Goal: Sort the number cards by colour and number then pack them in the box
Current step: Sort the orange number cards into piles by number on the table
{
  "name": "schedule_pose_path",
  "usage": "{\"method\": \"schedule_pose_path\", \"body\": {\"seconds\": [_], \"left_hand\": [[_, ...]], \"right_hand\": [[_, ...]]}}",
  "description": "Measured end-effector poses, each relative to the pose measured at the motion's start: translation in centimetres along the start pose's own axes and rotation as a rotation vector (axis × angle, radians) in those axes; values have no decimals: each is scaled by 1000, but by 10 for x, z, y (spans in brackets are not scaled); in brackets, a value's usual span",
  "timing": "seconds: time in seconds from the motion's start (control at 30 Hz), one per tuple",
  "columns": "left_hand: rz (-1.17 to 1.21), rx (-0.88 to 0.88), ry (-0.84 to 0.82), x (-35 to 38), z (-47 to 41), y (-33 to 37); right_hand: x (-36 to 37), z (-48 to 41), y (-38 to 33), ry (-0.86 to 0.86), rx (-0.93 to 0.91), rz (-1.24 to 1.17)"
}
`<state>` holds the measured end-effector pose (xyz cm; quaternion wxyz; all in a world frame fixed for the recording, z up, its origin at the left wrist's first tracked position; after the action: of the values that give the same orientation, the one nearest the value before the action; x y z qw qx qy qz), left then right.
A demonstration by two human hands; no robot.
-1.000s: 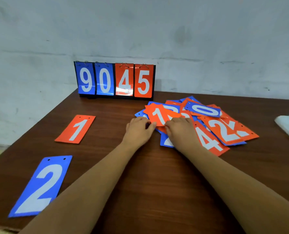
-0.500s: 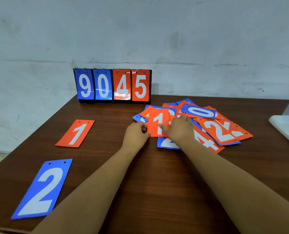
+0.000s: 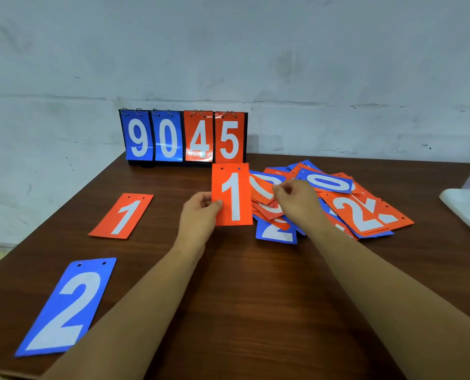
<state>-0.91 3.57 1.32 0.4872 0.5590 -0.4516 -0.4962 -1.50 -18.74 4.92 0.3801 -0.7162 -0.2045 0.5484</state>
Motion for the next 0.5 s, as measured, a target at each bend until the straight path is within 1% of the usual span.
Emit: {"method": "schedule_pose_path", "body": {"seconds": [0.03, 0.07, 0.17, 0.23, 0.3, 0.37, 0.43, 0.5], "left_hand": [[-21, -15, 26, -7, 2, -1], [-63, -20, 46, -13, 5, -1], [-208, -5, 94, -31, 11, -4], [-241, -4, 103, -36, 13, -8], [-241, 6, 112, -37, 13, -11], [-242, 25, 118, -36, 13, -12], [-233, 36, 127, -35, 12, -13], [-208, 30, 135, -36, 11, -13]], "right_hand": [[-1, -6, 4, 30, -16, 141], [3, -13, 8, 23, -15, 253], [24, -30, 13, -81, -11, 491], [36, -37, 11, -98, -25, 648], [42, -45, 11, -76, -30, 680], [47, -49, 10, -80, -42, 635], [50, -50, 5, -91, -107, 647], [52, -43, -3, -71, -230, 739]]}}
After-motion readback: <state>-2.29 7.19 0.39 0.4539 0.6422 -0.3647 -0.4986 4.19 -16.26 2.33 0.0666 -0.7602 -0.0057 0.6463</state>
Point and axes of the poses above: each hand's wrist, its own z-axis away from the middle knuckle, its own x-axis out of the palm, y = z × x, the point moved 6 cm from there along -z, towards the middle knuckle, and after that the axes turned 5 degrees about x, right-handed, at the moved point
